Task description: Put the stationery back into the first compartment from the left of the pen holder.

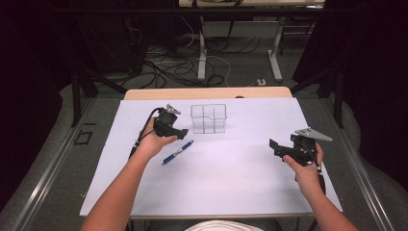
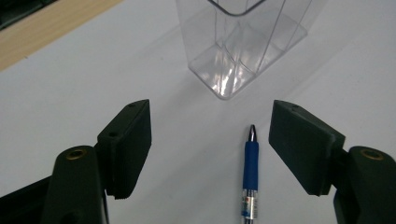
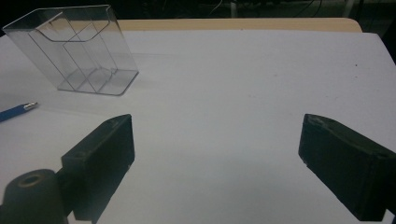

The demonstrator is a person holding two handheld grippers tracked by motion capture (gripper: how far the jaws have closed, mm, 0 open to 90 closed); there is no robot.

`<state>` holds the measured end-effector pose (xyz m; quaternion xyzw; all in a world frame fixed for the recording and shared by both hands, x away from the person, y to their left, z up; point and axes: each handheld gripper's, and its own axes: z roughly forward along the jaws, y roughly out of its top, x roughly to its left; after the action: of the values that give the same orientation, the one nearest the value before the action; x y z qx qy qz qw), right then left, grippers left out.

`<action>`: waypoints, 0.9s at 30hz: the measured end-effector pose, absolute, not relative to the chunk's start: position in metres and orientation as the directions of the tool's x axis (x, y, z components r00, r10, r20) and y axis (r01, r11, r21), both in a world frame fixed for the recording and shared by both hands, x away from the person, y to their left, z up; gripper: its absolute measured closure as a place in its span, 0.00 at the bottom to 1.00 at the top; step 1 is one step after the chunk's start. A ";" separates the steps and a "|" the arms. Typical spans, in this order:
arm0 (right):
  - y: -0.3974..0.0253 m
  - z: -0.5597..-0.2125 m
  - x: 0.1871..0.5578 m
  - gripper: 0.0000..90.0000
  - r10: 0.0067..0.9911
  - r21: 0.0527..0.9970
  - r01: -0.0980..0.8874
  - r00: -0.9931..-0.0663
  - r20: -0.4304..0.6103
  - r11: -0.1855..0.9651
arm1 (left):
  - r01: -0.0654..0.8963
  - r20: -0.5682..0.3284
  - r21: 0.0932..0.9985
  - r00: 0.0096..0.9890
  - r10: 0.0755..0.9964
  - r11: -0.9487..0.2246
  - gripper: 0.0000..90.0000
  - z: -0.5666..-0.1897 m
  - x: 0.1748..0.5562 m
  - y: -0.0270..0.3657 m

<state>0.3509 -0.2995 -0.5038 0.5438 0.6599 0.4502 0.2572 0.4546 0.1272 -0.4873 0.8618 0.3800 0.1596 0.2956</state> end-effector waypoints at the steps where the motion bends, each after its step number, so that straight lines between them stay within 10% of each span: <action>1: -0.299 -0.504 0.351 0.11 0.949 0.875 0.485 -0.277 0.150 0.004 | 0.561 0.054 0.622 0.666 0.744 -0.547 0.35 -0.489 0.455 0.126; 27: -0.293 -0.506 0.352 0.08 0.942 0.873 0.487 -0.300 0.152 0.014 | 0.642 0.000 0.437 0.700 0.714 -0.630 0.64 -0.513 0.466 0.108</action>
<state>0.3518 -0.2934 -0.5056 0.5359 0.6665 0.4537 0.2505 0.4662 0.1081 -0.5134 0.8985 0.3773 0.0869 0.2069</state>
